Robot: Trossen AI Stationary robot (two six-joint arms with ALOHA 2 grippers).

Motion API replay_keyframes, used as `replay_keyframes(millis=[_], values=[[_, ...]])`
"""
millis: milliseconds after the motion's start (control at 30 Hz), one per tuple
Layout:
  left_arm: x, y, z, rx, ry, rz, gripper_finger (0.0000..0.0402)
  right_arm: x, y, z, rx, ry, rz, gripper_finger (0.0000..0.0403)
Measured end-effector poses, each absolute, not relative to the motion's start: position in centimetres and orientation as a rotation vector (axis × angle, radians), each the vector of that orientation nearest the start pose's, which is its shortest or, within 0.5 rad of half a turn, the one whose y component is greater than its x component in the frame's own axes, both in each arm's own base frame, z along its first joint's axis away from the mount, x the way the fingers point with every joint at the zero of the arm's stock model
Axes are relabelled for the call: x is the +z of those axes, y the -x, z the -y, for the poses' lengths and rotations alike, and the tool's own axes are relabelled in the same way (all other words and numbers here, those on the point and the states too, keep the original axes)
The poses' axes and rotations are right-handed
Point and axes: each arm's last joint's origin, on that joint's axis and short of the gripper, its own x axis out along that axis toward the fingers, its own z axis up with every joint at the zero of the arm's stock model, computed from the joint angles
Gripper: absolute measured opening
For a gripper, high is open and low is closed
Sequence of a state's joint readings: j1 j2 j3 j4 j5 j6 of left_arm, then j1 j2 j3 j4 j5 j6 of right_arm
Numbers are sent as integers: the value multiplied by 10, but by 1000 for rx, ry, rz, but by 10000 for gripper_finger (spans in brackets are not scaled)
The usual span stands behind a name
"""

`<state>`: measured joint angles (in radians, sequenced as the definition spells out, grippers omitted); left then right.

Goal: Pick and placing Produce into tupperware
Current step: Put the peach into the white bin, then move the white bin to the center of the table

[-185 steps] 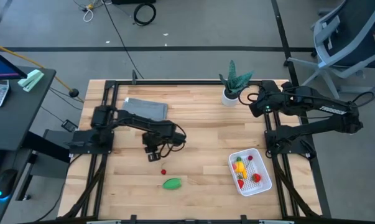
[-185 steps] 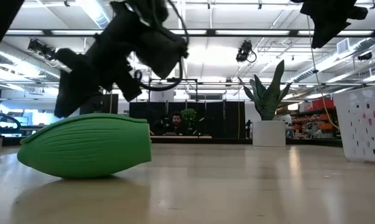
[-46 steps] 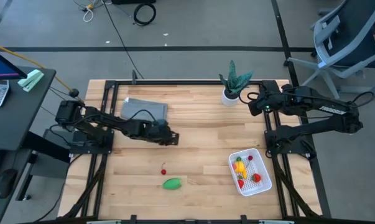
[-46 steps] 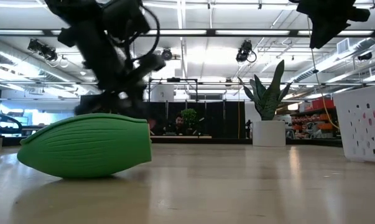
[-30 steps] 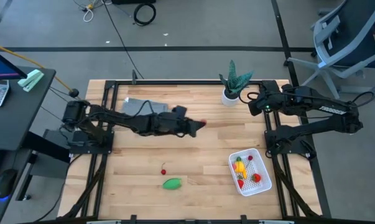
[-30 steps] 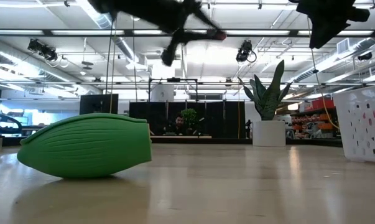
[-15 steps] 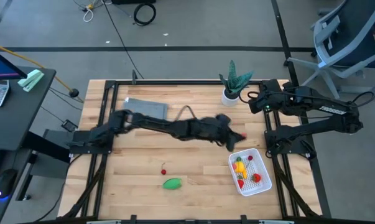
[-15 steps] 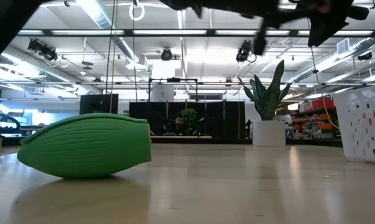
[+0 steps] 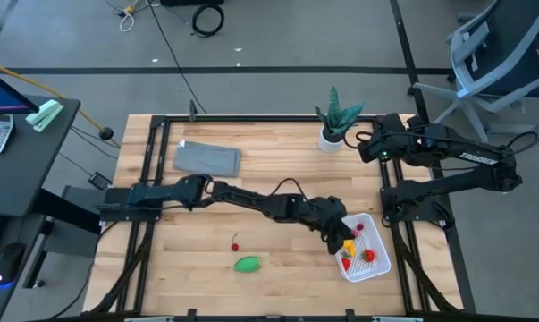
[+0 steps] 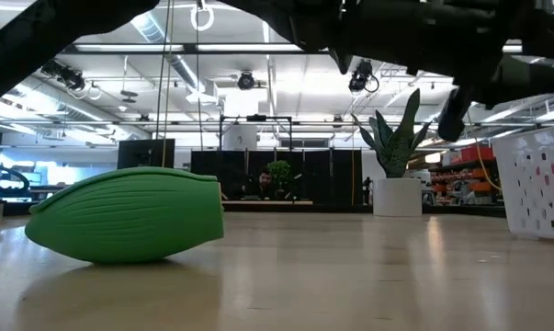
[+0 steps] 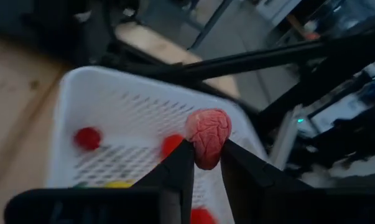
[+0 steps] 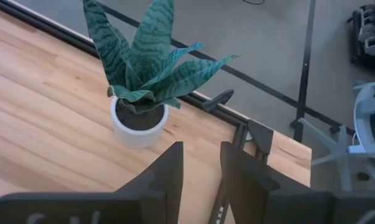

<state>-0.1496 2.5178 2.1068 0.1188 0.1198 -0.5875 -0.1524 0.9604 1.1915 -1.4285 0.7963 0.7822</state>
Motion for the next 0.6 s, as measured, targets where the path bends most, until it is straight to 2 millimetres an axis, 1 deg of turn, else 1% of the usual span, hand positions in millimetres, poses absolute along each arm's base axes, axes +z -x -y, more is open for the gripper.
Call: replay_keyframes(millis=[133,367,500,600], values=[[181,-567,85,-154,522,-420,105,352,-121,40,-1209,-252,-767,114],[174,-565,75,-118,519,-494,159,352,-121,39,-1206,-255,-768,114],[176,-566,72,-136,528,-490,181,352,-121,39,-1205,-256,-768,114],[187,-567,70,-190,546,-505,187,352,-121,39,-1204,-258,-768,114]])
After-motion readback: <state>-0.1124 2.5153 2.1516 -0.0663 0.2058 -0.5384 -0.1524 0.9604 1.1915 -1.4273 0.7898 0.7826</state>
